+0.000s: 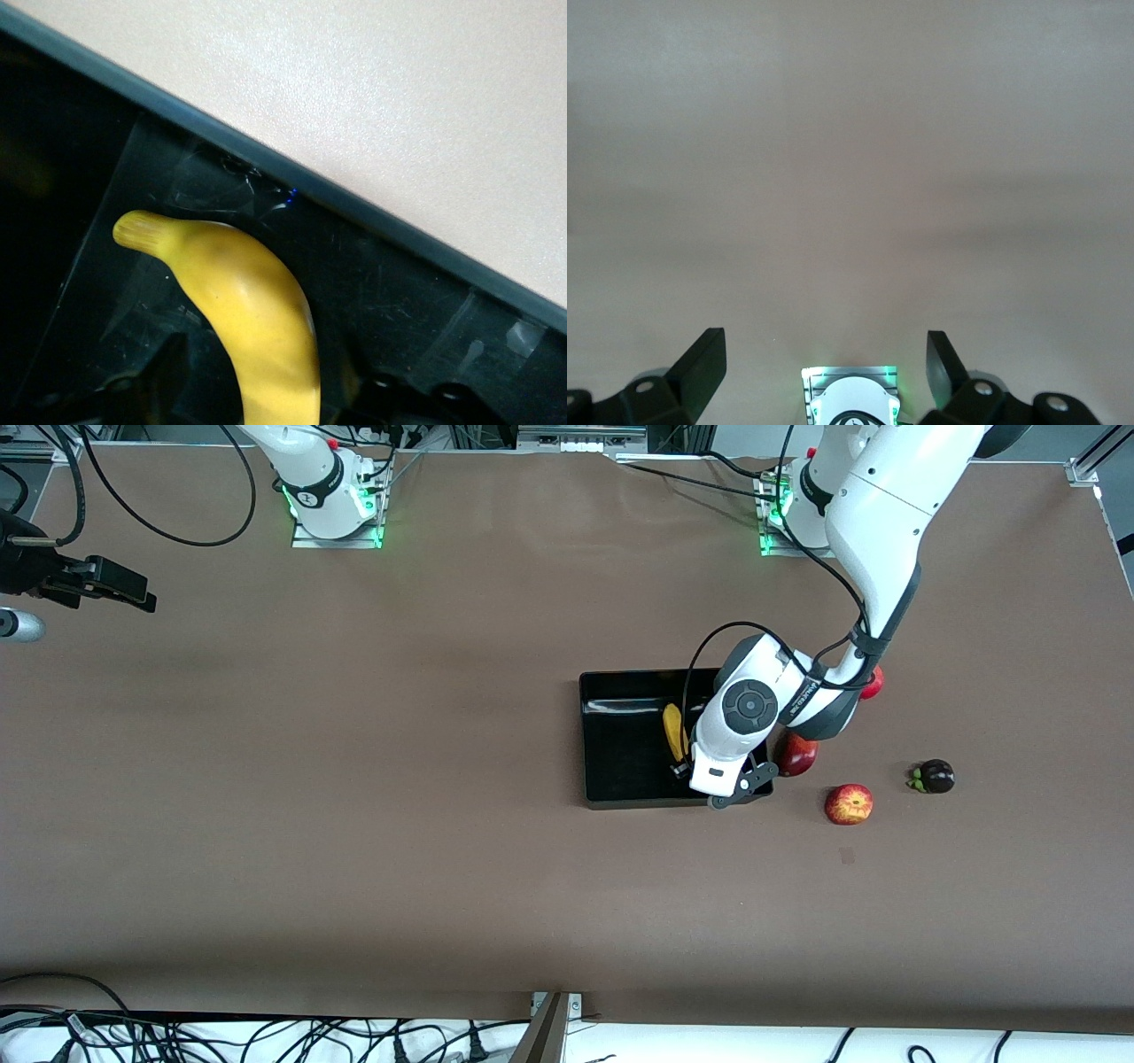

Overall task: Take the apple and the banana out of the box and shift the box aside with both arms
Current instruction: 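Grasp the banana with the left gripper and lift it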

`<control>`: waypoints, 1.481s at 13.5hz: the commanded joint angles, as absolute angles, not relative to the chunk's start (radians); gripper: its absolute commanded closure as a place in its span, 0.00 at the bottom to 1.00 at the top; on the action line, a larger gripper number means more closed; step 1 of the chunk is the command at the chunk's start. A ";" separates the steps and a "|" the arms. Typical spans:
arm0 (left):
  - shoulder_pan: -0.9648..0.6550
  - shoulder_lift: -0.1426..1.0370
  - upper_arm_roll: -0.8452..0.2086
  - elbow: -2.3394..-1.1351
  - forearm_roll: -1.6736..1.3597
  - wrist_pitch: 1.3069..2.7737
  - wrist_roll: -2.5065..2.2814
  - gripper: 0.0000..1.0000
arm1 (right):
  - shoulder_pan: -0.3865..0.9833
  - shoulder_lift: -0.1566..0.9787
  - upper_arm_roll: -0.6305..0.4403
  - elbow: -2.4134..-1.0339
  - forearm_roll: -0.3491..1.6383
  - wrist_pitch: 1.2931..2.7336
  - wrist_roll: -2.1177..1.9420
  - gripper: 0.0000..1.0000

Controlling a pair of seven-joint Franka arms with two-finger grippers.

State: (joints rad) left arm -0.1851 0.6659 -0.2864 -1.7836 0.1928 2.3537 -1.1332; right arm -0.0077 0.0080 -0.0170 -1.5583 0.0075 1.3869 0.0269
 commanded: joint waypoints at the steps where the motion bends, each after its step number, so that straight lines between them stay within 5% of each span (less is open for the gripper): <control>1: -0.183 0.663 -0.288 -1.786 0.221 2.362 -1.160 0.88 | -0.008 0.008 -0.026 -1.546 0.025 1.371 0.028 0.00; 3: -0.183 0.661 -0.288 -1.786 0.221 2.361 -1.160 1.00 | -0.008 0.008 -0.026 -1.546 0.026 1.370 0.025 0.00; 10: -0.184 0.620 -0.301 -1.779 0.236 2.270 -1.161 1.00 | -0.008 0.008 -0.023 -1.546 0.026 1.373 0.025 0.00; 20: -0.193 0.486 -0.334 -1.625 0.106 1.849 -1.146 1.00 | -0.008 0.008 -0.021 -1.546 0.026 1.376 0.026 0.00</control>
